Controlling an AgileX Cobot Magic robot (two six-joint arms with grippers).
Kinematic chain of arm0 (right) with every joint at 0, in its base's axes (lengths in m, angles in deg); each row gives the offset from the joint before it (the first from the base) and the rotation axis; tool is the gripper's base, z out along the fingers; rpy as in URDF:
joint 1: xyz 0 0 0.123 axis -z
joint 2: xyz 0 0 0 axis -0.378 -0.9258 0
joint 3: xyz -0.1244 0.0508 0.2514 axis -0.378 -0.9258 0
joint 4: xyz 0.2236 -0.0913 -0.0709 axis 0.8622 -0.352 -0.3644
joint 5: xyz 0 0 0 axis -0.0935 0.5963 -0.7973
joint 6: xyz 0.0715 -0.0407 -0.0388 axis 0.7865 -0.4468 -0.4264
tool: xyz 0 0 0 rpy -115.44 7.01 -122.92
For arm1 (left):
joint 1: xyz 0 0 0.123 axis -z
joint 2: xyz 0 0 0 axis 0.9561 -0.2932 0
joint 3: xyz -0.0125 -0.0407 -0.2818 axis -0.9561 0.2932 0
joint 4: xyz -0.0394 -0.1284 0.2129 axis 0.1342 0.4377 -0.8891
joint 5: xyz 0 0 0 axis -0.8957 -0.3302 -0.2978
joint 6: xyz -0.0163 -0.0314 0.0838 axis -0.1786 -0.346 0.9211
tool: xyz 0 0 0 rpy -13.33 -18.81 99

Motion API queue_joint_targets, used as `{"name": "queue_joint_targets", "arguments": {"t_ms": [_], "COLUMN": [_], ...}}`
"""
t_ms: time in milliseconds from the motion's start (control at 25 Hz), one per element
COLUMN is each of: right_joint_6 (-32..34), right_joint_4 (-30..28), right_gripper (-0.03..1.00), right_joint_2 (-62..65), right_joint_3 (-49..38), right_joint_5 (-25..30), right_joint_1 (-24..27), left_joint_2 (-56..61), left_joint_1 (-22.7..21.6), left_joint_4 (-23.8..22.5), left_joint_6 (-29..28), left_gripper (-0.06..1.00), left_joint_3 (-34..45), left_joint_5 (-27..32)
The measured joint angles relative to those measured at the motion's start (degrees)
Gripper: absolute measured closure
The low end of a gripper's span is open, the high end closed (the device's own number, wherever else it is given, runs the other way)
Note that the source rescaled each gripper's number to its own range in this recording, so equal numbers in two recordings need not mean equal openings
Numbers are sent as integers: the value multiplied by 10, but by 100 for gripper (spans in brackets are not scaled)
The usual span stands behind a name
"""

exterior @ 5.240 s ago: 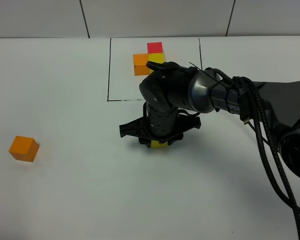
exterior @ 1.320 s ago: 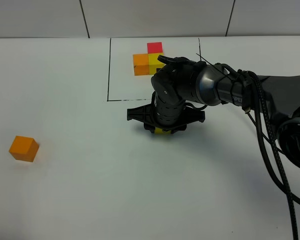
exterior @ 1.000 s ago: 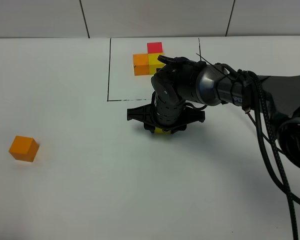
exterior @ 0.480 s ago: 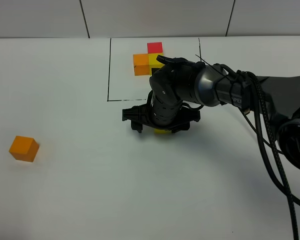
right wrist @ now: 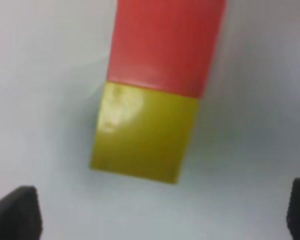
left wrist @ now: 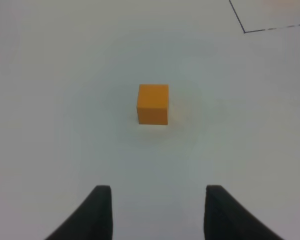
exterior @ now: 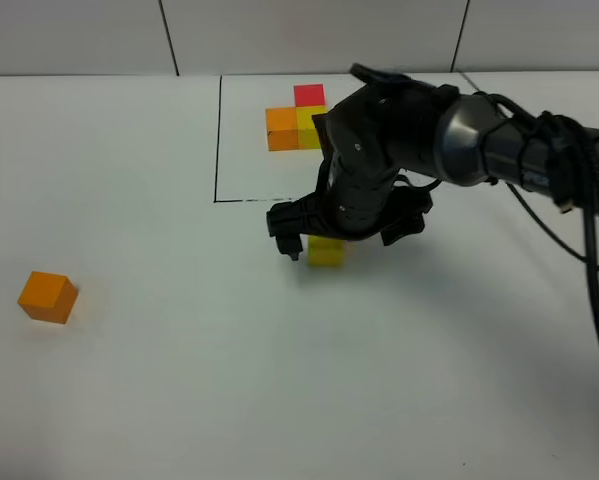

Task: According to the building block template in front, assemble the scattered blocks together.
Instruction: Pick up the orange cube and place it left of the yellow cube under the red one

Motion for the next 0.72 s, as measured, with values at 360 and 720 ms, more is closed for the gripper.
{"name": "queue_joint_targets", "arguments": {"t_ms": [360, 720], "right_joint_6": [-127, -220], "right_joint_4": [15, 47], "right_gripper": [-3, -3], "right_joint_2": [143, 357], "right_joint_3": [-149, -291], "right_joint_5": [4, 11], "right_joint_1": [114, 269], "left_joint_2": [0, 0], "left_joint_1": [0, 0], "left_joint_4": [0, 0], "left_joint_6": [0, 0], "left_gripper": [94, 94], "left_joint_3": [0, 0], "left_joint_5": [0, 0]}}
